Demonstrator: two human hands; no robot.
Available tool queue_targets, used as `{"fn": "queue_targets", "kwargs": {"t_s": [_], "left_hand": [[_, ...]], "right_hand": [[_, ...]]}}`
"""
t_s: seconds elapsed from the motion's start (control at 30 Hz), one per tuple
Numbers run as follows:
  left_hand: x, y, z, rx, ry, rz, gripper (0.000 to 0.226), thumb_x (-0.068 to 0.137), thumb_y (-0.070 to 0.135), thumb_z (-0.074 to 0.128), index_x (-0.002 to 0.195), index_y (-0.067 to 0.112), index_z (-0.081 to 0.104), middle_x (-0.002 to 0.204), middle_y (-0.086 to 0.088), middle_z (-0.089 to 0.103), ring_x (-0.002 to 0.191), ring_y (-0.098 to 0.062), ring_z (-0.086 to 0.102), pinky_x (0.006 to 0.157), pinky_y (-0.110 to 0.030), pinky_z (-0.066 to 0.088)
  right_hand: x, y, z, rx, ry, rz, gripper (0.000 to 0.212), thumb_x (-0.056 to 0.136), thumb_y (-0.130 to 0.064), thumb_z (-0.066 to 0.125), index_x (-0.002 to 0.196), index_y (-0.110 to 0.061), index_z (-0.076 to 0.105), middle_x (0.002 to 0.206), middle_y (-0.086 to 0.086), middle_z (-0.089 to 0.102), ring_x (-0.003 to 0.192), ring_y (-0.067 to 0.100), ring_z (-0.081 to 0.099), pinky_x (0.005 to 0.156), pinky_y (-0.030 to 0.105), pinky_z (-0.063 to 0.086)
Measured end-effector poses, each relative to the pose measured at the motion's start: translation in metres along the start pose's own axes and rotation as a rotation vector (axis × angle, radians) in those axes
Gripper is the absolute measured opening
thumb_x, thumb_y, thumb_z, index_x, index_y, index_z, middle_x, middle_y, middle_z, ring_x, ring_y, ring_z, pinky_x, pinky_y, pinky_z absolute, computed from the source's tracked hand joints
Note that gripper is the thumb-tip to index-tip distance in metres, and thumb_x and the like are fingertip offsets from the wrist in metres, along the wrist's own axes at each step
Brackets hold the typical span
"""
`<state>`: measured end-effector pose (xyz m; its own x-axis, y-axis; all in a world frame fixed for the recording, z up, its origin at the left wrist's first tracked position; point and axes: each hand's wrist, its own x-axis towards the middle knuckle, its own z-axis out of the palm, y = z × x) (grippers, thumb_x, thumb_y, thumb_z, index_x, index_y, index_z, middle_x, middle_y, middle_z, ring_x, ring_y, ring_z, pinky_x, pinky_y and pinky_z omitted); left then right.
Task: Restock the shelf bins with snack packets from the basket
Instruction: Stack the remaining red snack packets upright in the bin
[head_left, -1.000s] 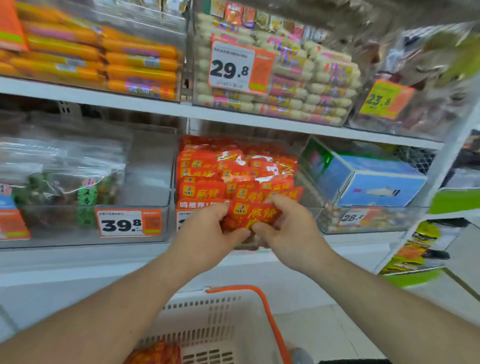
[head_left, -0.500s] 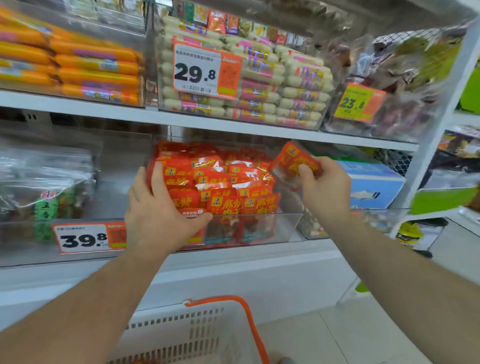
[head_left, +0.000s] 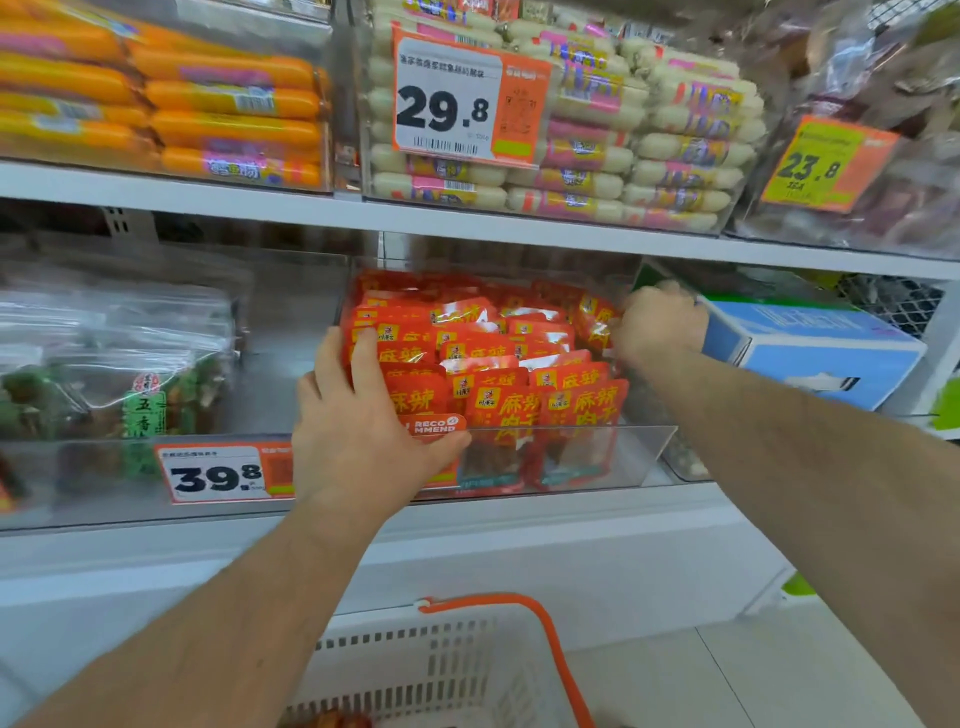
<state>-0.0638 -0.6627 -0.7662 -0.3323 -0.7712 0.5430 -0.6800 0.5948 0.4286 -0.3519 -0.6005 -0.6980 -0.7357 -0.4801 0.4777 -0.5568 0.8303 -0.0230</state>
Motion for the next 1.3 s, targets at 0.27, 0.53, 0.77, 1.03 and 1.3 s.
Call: {"fn": "queue_targets", "kwargs": {"t_s": [0.27,0.53,0.77,1.03,1.3], "left_hand": [[-0.001,0.000,0.000,0.035,-0.011,0.012,0.124,0.053,0.078,0.072,0.148,0.015,0.025,0.155,-0.013,0.024,0.130,-0.037,0.036,0.095,-0.051,0.046],[0.000,-0.002,-0.001,0.059,-0.050,0.007,0.122,0.055,0.081,0.069,0.148,0.018,0.021,0.156,-0.012,0.020,0.133,-0.036,0.033,0.097,-0.050,0.046],[0.002,0.000,-0.014,0.022,-0.132,0.036,0.125,0.058,0.077,0.071,0.151,0.015,0.014,0.157,-0.016,0.016,0.138,-0.039,0.028,0.111,-0.053,0.032],[-0.081,-0.049,-0.012,0.025,-0.055,0.594,0.074,0.066,0.042,0.070,0.129,0.013,0.046,0.125,-0.011,0.048,0.109,-0.034,0.052,0.096,-0.048,0.037],[-0.122,-0.109,-0.005,0.118,-1.011,0.250,0.035,0.089,0.033,0.059,0.123,0.025,0.059,0.126,0.000,0.061,0.111,-0.020,0.058,0.088,-0.027,0.044]], "right_hand": [[0.004,-0.011,0.009,-0.406,-0.031,-0.145,0.037,0.096,-0.028,0.048,0.131,-0.020,0.060,0.140,0.011,0.049,0.131,0.035,0.036,0.106,0.044,0.028],[0.012,-0.003,-0.001,-0.227,-0.035,-0.089,0.059,0.085,-0.058,0.063,0.127,-0.018,0.060,0.134,0.016,0.052,0.127,0.036,0.041,0.104,0.045,0.032],[-0.044,-0.003,-0.045,0.146,0.022,-0.166,0.045,0.085,-0.054,0.057,0.111,-0.020,0.070,0.117,0.015,0.060,0.114,0.038,0.047,0.094,0.043,0.040],[-0.183,-0.048,-0.039,0.631,0.496,-1.010,0.009,0.078,-0.014,0.063,0.074,-0.007,0.067,0.083,0.008,0.065,0.078,0.031,0.055,0.068,0.040,0.038],[-0.302,-0.089,0.096,0.411,-0.437,-0.937,0.021,0.079,-0.021,0.050,0.074,-0.011,0.068,0.075,0.008,0.065,0.075,0.031,0.061,0.065,0.033,0.044]]}}
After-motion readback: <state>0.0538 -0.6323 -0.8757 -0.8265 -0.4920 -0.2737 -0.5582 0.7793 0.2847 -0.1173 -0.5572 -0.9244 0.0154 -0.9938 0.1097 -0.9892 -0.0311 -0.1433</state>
